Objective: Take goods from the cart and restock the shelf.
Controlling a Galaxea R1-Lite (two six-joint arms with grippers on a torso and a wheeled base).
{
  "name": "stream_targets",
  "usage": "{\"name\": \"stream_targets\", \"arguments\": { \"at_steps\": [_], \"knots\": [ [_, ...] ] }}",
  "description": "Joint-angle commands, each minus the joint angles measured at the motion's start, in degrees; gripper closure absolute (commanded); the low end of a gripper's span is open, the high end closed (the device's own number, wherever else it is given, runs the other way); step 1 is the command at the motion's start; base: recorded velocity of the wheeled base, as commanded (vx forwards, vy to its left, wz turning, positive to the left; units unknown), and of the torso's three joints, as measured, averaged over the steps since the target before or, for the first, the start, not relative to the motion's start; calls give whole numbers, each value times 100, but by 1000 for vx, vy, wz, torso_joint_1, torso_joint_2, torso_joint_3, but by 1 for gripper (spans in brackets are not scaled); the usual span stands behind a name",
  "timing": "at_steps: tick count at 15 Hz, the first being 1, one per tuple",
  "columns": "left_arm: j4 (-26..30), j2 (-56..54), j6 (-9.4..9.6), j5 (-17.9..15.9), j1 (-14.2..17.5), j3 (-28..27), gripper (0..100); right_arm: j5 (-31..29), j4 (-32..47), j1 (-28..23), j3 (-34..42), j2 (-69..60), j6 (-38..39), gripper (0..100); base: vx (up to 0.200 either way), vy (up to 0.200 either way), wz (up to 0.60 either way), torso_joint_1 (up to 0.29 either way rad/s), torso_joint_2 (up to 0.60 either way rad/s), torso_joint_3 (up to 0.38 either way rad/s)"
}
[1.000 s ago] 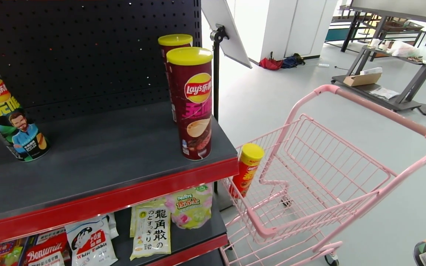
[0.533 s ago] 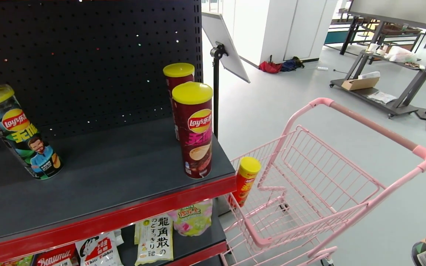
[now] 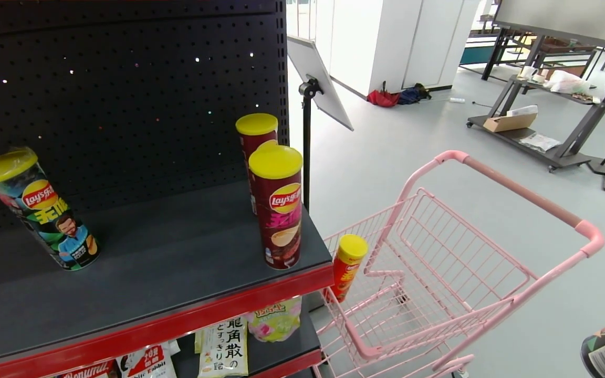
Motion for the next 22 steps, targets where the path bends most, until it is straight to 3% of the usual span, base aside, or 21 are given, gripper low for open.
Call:
{"name": "stream_targets", "arguments": {
  "at_steps": [1, 9, 19, 22],
  "knots": [
    [-4, 7, 2, -1, 2, 0, 0, 1, -23, 2, 1, 87, -8, 100, 0, 0, 0, 154, -359, -203],
    [-4, 7, 2, -1, 2, 0, 0, 1, -49, -7, 71, 78, -8, 100, 0, 0, 525, 19, -32, -17],
    [-4, 7, 20, -1, 2, 0, 0, -43, -49, -95, 1100, -1565, 89, 100, 0, 0, 0, 0, 0, 0],
    [-4, 7, 29, -1, 2, 0, 0, -43, -41, -95, 1232, -1794, 89, 100, 0, 200, 0, -2, 1, -1]
  ]
}}
